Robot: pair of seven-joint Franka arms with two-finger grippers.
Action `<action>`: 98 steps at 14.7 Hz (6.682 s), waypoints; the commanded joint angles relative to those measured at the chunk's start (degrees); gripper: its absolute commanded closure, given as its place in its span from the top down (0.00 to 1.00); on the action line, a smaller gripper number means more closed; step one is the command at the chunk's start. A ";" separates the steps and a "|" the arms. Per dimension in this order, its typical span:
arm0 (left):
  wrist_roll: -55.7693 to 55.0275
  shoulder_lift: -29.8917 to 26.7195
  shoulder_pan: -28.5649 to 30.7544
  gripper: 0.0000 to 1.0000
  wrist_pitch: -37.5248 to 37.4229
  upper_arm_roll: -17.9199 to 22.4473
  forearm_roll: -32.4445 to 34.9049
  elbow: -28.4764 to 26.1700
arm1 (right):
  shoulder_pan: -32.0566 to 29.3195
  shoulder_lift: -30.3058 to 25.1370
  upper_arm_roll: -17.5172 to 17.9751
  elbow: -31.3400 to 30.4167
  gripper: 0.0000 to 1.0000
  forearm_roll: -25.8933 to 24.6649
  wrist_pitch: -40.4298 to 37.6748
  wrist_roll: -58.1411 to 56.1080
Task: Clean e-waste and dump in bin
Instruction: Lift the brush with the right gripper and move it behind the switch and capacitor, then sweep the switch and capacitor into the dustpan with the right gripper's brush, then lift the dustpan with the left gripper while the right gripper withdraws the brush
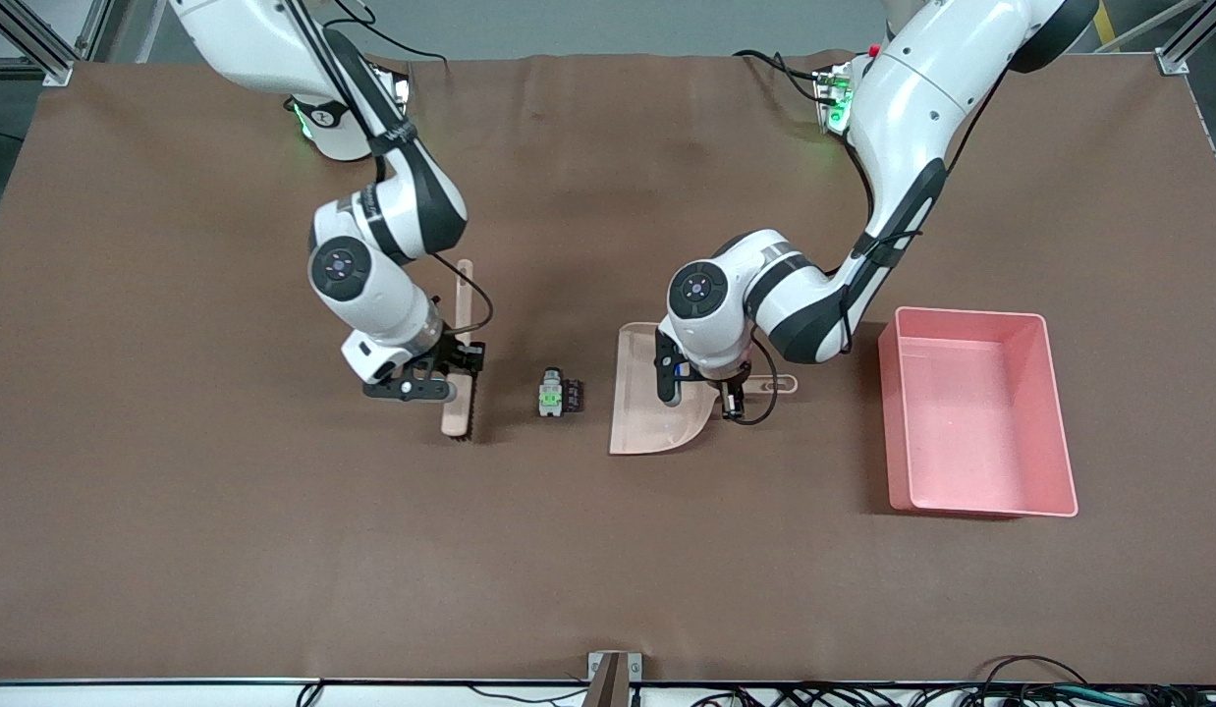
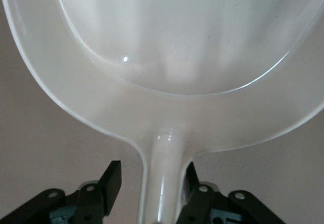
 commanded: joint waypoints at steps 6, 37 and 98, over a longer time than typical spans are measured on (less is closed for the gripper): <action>-0.37 -2.35 0.39 0.53 0.82 -0.31 0.41 -2.21 | 4.81 5.57 -0.40 2.00 0.01 1.30 6.14 5.41; -1.42 -1.74 -1.98 0.12 -4.01 -0.13 -0.29 -0.89 | 13.08 13.04 -0.31 7.71 0.01 13.25 13.44 9.01; 6.92 -16.67 28.50 0.03 -2.50 -0.31 -13.74 5.63 | 2.27 -2.95 -33.89 -14.96 0.02 17.65 -5.10 -42.32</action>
